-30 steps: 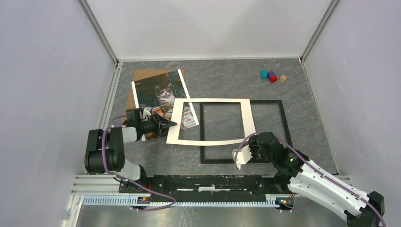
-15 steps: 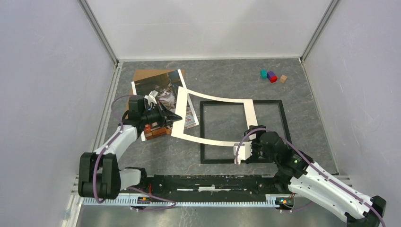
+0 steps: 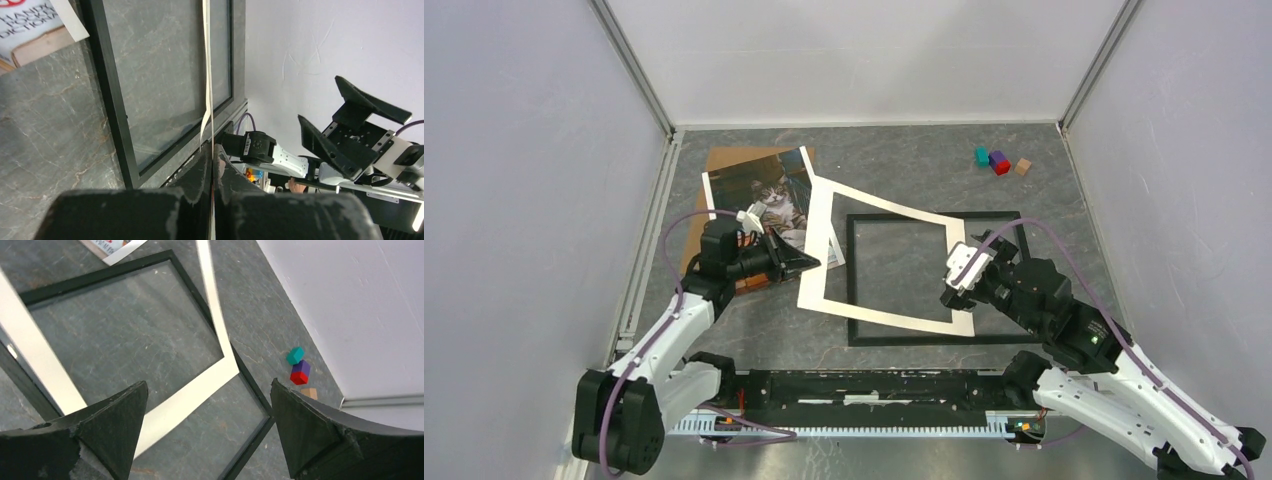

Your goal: Put the photo into the frame

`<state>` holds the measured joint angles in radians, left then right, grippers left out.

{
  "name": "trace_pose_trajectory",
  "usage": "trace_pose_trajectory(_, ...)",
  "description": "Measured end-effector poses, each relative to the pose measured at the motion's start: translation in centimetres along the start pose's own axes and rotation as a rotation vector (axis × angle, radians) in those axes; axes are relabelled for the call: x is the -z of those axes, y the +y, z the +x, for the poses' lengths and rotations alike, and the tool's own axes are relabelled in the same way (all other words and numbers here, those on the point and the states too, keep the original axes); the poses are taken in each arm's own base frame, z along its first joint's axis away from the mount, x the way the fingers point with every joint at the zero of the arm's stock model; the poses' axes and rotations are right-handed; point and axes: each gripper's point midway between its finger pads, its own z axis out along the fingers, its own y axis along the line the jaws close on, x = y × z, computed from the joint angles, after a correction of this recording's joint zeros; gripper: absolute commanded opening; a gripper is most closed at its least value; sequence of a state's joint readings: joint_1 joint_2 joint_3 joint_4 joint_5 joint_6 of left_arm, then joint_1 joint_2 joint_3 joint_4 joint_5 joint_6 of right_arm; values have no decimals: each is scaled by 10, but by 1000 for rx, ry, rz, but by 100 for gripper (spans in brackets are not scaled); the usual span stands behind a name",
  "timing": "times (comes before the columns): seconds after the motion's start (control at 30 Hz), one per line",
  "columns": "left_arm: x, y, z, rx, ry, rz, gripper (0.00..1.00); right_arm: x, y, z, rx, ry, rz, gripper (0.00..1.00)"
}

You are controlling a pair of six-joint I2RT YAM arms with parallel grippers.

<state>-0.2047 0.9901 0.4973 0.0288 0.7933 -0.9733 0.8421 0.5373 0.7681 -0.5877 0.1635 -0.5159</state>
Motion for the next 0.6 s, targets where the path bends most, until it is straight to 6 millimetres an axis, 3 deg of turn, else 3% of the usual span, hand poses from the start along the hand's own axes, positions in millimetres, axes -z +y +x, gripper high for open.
trace_pose_trajectory(0.3, -6, 5, 31, 48, -37, -17, 2, 0, -27, -10, -161, -31, 169, 98)
trace_pose_trajectory(0.6, -34, 19, 43, 53, -22, -70, 2, -9, -21, -5, -231, -17, 171, 98)
